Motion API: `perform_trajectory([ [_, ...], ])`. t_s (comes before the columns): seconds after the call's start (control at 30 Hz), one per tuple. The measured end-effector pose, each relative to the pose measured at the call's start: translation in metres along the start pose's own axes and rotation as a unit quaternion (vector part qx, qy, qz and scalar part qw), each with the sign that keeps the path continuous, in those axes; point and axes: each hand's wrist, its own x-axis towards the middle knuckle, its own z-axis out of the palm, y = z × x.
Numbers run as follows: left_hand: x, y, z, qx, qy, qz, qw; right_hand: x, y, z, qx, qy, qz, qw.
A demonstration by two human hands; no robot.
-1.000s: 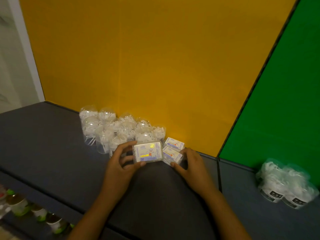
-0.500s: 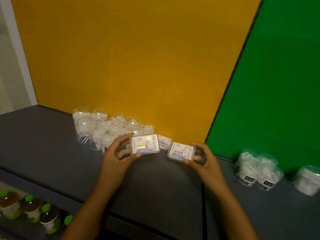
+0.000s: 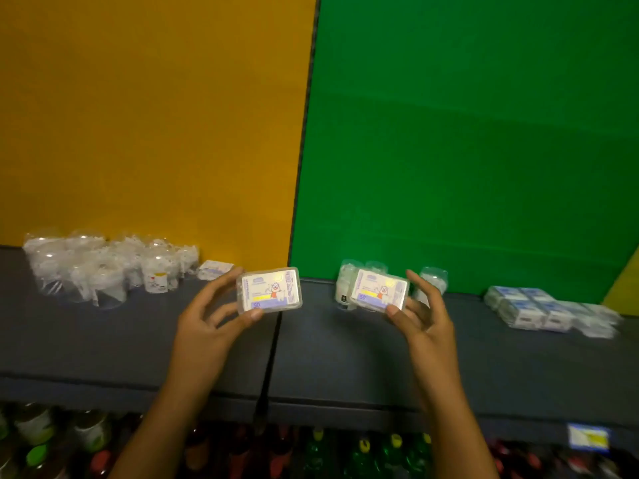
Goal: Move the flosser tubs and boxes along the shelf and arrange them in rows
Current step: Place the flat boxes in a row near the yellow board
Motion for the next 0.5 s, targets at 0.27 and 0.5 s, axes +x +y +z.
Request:
perform_trajectory([
  [0.27, -0.062, 0.014, 0.089, -0.043, -0.036, 0.006, 0.998, -0.056, -0.038, -0.128, -0.024, 0.074, -0.001, 0.997],
  [0.5, -0.089, 0.022, 0.165, -0.073, -0.089, 0.019, 0.993, -0.088, -0.068, -0.214, -0.05, 0.125, -0.022, 0.991],
])
